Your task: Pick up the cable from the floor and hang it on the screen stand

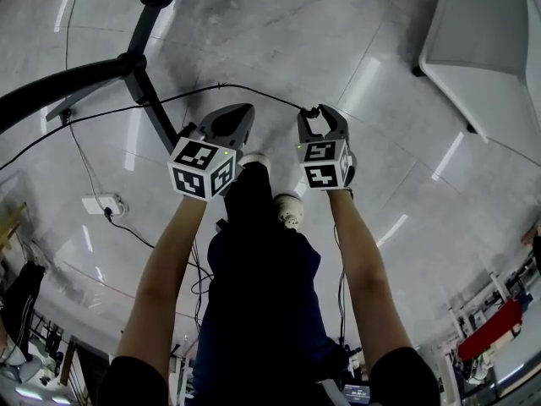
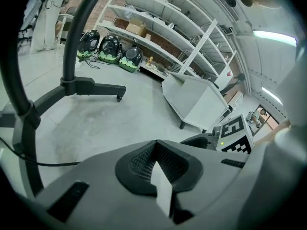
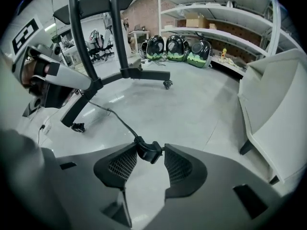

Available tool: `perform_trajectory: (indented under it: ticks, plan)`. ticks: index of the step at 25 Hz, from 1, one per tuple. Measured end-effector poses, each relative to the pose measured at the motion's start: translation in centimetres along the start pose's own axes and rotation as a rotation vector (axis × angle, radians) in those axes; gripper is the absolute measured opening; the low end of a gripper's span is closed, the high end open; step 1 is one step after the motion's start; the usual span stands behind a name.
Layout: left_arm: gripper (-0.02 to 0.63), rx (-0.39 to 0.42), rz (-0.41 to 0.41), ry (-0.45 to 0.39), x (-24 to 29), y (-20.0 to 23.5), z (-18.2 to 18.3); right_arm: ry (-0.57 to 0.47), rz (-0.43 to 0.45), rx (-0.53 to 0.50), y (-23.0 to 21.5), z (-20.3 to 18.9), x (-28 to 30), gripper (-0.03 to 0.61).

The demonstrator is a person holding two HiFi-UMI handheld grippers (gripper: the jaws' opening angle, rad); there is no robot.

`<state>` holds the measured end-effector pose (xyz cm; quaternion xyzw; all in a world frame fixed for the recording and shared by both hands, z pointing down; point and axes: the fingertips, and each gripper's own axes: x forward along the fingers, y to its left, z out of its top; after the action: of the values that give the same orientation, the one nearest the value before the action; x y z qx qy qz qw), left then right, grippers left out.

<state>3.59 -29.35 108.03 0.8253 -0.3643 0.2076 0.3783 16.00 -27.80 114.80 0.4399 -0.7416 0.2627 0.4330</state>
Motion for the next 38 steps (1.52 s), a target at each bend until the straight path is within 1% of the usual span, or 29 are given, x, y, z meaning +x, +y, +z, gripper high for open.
perform_trajectory:
  ticks: [6, 13, 20, 26, 32, 38]
  plan:
    - [0.003, -0.022, 0.007, -0.018, -3.7, -2.1, 2.9, -0.003, 0.009, -0.024, 1.4, 3.1, -4.1, 0.196]
    - [0.003, 0.004, 0.009, -0.009, -6.9, -4.0, 5.2, -0.013, 0.025, -0.062, 3.0, 6.6, -7.8, 0.196]
    - [0.003, -0.004, 0.013, -0.019, -9.6, -5.8, 7.6, -0.020, 0.029, -0.098, 3.5, 8.9, -11.6, 0.196]
    - [0.003, 0.008, 0.003, -0.017, -12.0, -8.4, 9.3, -0.041, 0.008, -0.132, 3.6, 10.5, -15.8, 0.195]
    - [0.003, 0.012, -0.003, -0.035, -14.0, -11.0, 11.0, -0.065, -0.007, -0.157, 3.5, 12.0, -19.7, 0.195]
    - [0.003, 0.010, -0.008, -0.053, -16.0, -13.9, 12.3, -0.110, -0.056, -0.254, 3.1, 13.7, -25.0, 0.195]
